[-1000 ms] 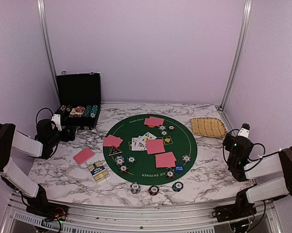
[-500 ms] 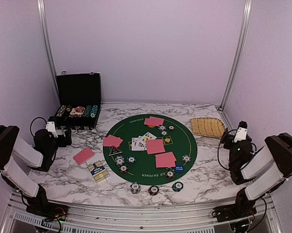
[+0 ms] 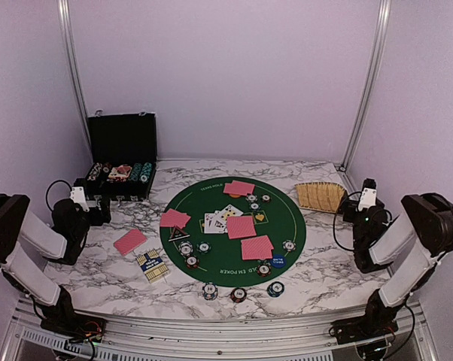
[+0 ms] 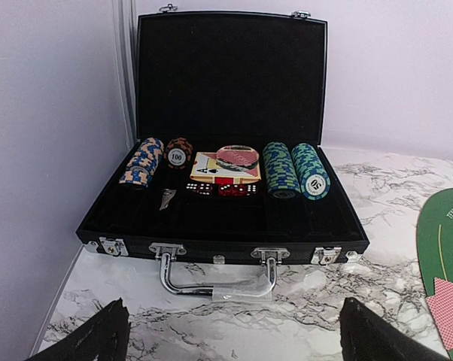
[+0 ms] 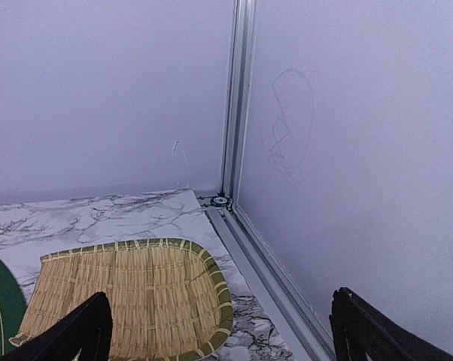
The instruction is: Distribute texas hold em gaming equipment
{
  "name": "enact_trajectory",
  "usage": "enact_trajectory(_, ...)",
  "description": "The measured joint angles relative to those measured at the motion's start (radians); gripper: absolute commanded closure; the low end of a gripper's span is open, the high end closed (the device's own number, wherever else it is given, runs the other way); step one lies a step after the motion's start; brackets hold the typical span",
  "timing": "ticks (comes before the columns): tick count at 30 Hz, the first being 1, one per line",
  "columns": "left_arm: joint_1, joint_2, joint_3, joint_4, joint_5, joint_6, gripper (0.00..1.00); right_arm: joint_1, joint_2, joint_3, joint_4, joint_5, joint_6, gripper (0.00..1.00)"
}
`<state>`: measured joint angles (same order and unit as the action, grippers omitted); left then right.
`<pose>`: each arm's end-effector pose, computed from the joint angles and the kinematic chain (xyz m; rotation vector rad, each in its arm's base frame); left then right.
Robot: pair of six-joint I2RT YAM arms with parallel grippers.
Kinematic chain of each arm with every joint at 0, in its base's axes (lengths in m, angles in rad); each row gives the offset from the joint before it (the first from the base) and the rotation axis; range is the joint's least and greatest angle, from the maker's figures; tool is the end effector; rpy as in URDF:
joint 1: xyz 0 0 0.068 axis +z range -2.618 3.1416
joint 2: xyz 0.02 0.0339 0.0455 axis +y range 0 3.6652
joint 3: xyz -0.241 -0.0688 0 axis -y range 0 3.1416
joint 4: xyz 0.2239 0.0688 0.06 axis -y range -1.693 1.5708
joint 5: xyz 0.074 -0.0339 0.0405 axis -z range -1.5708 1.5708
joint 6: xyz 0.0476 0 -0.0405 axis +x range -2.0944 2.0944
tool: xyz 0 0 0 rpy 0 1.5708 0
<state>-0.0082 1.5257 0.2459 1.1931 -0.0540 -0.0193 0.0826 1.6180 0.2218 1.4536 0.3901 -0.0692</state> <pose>0.2519 0.0005 0.1465 -0.0502 1.6567 0.0239 0.2478 0.0024 0.1509 0.1982 1.5115 -0.2842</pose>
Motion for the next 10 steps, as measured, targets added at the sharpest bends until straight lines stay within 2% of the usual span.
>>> enact_trajectory(10, 0.0, 0.0, 0.0, 0.0, 0.0, 0.0, 0.01, -0.003, 0.0, -0.003, -0.027, -0.007, 0.004, 0.01)
